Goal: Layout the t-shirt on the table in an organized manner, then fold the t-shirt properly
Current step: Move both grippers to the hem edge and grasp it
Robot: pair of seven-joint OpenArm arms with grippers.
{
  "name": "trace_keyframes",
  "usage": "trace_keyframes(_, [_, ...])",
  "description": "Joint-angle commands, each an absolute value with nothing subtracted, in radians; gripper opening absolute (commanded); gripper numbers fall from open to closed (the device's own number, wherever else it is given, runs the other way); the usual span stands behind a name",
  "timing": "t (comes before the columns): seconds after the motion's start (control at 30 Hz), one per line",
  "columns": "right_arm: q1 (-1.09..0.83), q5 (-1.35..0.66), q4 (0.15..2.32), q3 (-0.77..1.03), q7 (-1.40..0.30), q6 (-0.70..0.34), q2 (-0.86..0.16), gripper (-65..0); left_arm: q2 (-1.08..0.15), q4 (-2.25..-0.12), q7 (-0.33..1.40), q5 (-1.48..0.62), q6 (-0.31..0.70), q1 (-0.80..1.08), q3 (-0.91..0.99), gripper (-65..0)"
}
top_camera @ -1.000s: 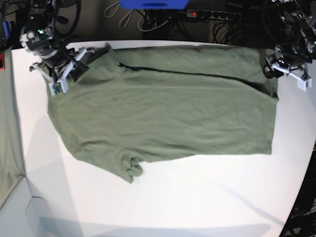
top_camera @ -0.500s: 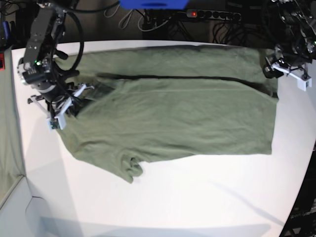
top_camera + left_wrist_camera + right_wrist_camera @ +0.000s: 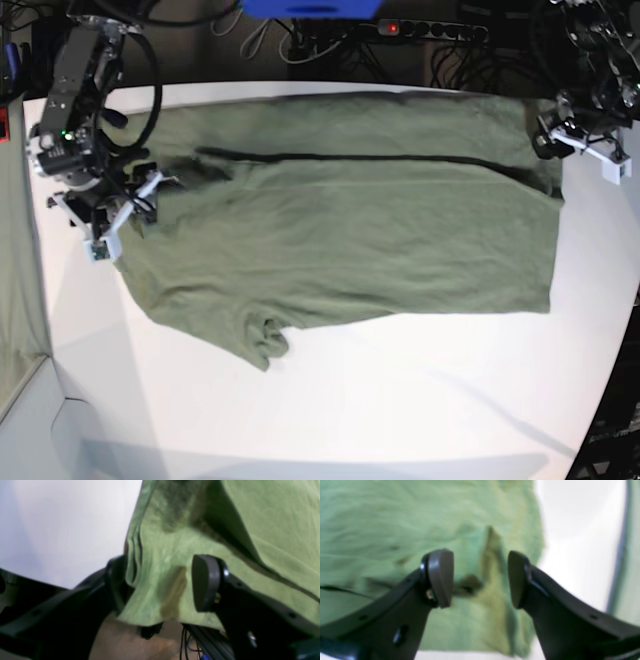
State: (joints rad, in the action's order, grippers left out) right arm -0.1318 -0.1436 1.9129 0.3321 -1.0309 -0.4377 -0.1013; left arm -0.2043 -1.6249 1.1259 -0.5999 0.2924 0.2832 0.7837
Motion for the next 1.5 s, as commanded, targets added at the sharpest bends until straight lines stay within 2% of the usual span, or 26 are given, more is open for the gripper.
trace_keyframes(0.0, [-0.139, -0.147, 1.929, 0.354, -1.02, -0.435, -0.11, -29.8, -0.22, -1.641, 1.118, -0.611, 0.297, 0.275, 0.789, -26.6])
trace_keyframes(0.33, [-0.219, -0.147, 1.925, 0.443, -0.938, -0.435, -0.139, -29.6, -0.22, -1.652, 1.118, -0.619, 0.297, 0.266, 0.794, -26.5])
trace_keyframes(0.5, [-0.225, -0.147, 1.925, 0.443, -0.935, -0.435, -0.139, -29.7, -0.185, -1.653, 1.121, -0.619, 0.297, 0.246, 0.898, -26.0])
trace_keyframes(0.57, [-0.225, -0.147, 1.925, 0.443, -0.935, -0.435, -0.137, -29.7, -0.173, -1.653, 1.124, -0.619, 0.297, 0.246, 0.937, -22.4])
trace_keyframes(0.73, [-0.199, -0.147, 1.925, 0.441, -0.935, -0.435, -0.137, -29.7, -0.171, -1.653, 1.119, -0.619, 0.297, 0.243, 0.955, -8.7])
trace_keyframes(0.8, [-0.168, -0.147, 1.923, 0.441, -0.935, -0.435, -0.139, -29.6, -0.174, -1.653, 1.119, -0.619, 0.297, 0.214, 0.955, -5.7])
trace_keyframes(1.07, [0.005, -0.147, 1.919, 0.348, -0.935, -0.437, -0.162, -29.5, -0.194, -1.632, 1.119, -0.61, 0.297, 0.016, 0.946, -4.6])
trace_keyframes(1.17, [0.101, -0.147, 1.831, 0.262, -0.935, -0.435, -0.191, -29.5, -0.223, -1.59, 1.119, -0.608, 0.292, -0.077, 0.909, -4.6])
trace_keyframes(1.27, [0.211, -0.147, 1.656, 0.202, -0.934, -0.435, -0.208, -29.5, -0.268, -1.509, 1.098, -0.608, 0.288, -0.159, 0.846, -4.6])
trace_keyframes(1.37, [0.331, -0.147, 1.452, 0.162, -0.923, -0.435, -0.242, -29.5, -0.321, -1.406, 0.978, -0.599, 0.286, -0.202, 0.754, -4.6])
trace_keyframes(1.47, [0.43, -0.147, 1.259, 0.134, -0.803, -0.433, -0.263, -29.4, -0.357, -1.303, 0.794, -0.519, 0.286, -0.231, 0.628, -4.6])
